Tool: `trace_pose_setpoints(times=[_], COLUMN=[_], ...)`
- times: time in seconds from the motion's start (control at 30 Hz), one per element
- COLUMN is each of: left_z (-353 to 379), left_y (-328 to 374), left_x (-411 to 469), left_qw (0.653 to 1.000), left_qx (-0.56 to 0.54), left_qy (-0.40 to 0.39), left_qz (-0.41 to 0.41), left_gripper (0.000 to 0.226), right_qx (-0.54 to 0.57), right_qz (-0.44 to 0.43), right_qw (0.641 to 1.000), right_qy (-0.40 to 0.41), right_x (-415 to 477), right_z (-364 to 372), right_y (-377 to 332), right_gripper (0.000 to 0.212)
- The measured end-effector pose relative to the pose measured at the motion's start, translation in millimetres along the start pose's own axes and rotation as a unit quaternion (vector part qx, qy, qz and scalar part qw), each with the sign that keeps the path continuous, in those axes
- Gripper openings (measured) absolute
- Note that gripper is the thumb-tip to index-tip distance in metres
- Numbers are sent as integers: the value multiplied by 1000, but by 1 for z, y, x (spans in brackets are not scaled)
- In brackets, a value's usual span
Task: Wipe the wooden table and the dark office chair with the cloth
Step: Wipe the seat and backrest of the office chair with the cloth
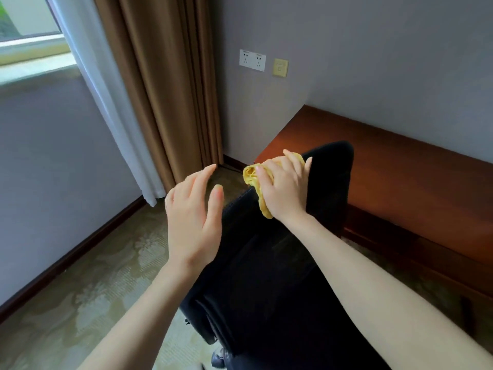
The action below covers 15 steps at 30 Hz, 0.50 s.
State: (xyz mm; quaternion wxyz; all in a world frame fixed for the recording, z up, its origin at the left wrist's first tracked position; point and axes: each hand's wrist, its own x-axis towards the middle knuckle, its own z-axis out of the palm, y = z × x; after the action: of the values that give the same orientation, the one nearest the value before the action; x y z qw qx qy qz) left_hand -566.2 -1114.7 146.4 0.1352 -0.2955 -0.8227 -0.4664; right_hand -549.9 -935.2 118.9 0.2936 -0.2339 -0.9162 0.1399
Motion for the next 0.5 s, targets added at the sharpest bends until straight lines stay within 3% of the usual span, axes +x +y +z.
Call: trace_pose_setpoints(times=[0.07, 0.13, 0.27, 0.5], left_z=[-6, -14, -33, -52], left_y=[-3, -11, -35, -37], left_x=[-11, -33, -90, -118], left_qw=[998, 997, 990, 991], left_qx=[6, 53, 133, 109], left_qy=[63, 58, -43, -83], left_qz=[6, 19, 28, -4], left_gripper=[45, 45, 68, 105], right_qx=[-15, -32, -40, 1], right_qz=[27, 42, 16, -97], right_qw=[1000, 999, 999, 995], right_qy=[3, -5, -16, -23], right_x=[-4, -7, -20, -65], right_z=[1, -1, -1, -9], right_y=[-10, -18, -34, -73], right_gripper=[44, 43, 42, 46])
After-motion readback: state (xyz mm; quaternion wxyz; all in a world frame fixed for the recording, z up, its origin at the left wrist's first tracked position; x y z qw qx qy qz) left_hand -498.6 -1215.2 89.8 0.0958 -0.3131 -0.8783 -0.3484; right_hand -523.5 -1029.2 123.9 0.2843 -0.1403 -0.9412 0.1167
